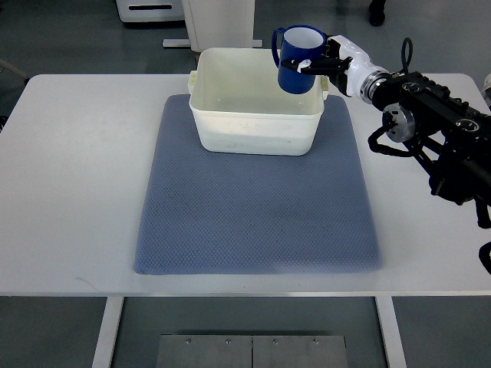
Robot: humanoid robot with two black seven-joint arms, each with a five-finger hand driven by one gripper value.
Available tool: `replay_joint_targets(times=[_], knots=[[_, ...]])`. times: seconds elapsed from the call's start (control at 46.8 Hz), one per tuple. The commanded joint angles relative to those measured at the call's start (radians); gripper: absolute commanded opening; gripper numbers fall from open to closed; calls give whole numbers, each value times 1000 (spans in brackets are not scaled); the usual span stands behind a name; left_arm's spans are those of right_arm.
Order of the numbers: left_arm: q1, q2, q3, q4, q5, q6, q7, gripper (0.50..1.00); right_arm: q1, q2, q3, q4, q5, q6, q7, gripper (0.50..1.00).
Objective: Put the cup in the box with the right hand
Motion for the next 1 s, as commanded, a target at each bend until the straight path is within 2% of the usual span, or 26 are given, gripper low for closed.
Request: replay_joint_targets(times=[0.0,0.449,0.705,0.983], knots=[[0,0,-1,0,0,0,1,1000,-1,0,0,0,1,2,0,981],[0,0,0,0,0,0,0,1000,8,-29,23,18,1,5,5,993],[0,0,0,0,0,0,0,1000,-1,-116,95,46,31,9,60,993],[0,0,-1,0,0,0,0,1000,-83,-176,127,41,129,8,107,995]])
